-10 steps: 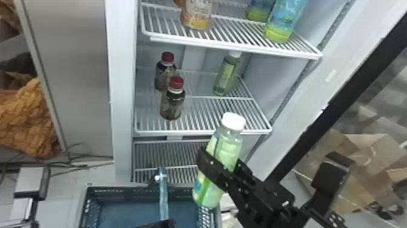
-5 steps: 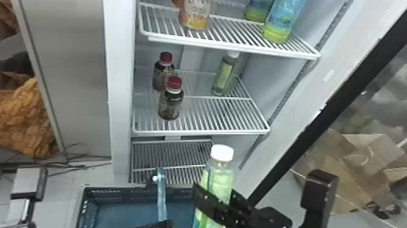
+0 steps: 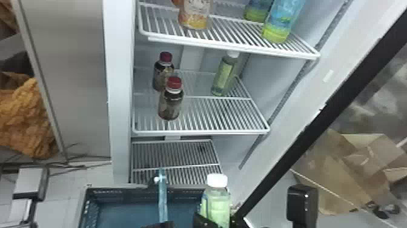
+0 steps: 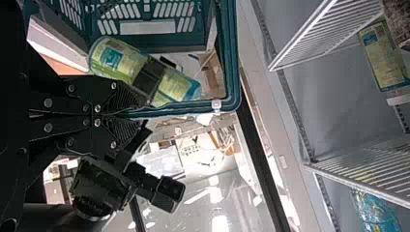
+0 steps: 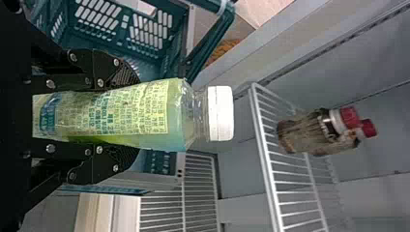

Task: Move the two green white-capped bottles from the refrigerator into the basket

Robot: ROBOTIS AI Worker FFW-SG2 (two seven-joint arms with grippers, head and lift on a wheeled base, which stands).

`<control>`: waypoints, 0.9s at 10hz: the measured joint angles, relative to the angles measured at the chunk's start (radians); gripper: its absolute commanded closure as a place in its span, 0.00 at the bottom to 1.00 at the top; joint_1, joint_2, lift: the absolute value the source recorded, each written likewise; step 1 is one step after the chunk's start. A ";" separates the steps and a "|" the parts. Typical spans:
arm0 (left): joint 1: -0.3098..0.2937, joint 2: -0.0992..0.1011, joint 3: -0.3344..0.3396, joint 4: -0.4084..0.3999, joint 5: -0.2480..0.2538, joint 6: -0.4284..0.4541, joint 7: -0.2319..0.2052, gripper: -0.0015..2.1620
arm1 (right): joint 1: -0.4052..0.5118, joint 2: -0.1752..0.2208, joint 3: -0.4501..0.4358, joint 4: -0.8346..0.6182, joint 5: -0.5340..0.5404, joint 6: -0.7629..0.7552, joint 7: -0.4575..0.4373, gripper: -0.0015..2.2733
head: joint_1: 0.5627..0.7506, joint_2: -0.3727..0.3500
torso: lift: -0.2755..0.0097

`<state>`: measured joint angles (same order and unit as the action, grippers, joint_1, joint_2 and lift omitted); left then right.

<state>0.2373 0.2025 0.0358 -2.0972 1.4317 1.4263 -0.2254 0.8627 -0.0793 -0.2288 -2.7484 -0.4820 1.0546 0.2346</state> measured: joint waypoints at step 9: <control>0.000 -0.001 0.002 0.000 0.000 0.001 0.000 0.53 | -0.052 0.007 -0.007 0.045 0.028 -0.064 0.020 0.24 | 0.70 0.03 | 0.04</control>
<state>0.2369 0.2019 0.0378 -2.0972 1.4319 1.4270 -0.2252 0.8106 -0.0725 -0.2358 -2.7030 -0.4535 0.9907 0.2547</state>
